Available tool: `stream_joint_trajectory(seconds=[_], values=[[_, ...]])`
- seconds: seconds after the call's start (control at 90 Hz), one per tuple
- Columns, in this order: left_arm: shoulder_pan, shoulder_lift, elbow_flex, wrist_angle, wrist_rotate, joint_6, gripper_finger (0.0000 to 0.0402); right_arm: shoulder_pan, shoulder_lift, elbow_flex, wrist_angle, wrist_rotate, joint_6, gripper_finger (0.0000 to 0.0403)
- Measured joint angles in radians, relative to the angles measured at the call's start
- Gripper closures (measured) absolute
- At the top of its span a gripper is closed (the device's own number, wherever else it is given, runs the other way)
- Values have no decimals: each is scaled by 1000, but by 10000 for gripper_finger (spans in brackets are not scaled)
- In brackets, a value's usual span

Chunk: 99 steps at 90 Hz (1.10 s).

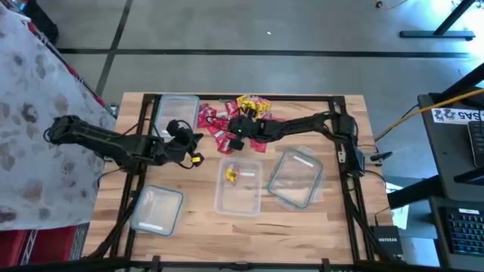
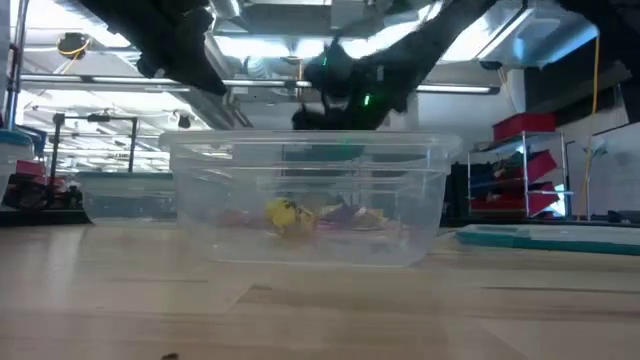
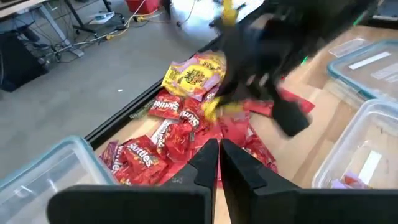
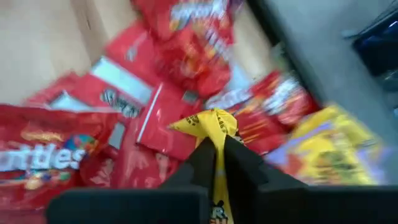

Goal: Sort candy
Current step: Put the yellow candy into the right transparent bin

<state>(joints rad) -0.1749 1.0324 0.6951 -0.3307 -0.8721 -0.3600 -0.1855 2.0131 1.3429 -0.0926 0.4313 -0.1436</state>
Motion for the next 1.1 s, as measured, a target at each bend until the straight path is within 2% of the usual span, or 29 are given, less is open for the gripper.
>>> stream_joint_trajectory(seconds=[0.144, 0.256, 0.356, 0.478, 0.544, 0.644, 0.844, 0.978, 1.1], values=[[0, 0, 0, -3, 0, 3, 402, 73, -101, 0, -181, -116, -63, 402], [0, 0, 0, -3, 0, 3, 402, 164, -174, -1, -293, -159, -46, 402], [0, 0, 0, 0, 0, 4, 402, 253, -216, 1, -320, -233, 11, 402], [0, 0, 0, 9, 0, 10, 402, 349, -208, 0, -319, -329, 91, 402], [0, 0, 0, 14, 0, 9, 402, 391, -183, 0, -310, -326, 113, 402], [0, 0, 0, 14, 0, 8, 402, 431, -131, -17, -310, -258, 113, 402], [0, 0, 0, 15, 0, -8, 402, 425, -76, -45, -329, -118, 143, 402], [0, 0, 0, 18, 0, -19, 402, 411, -76, -55, -321, -118, 137, 393], [0, 0, 0, 19, 0, -17, 402, 397, -76, -64, -332, -145, 136, 350]])
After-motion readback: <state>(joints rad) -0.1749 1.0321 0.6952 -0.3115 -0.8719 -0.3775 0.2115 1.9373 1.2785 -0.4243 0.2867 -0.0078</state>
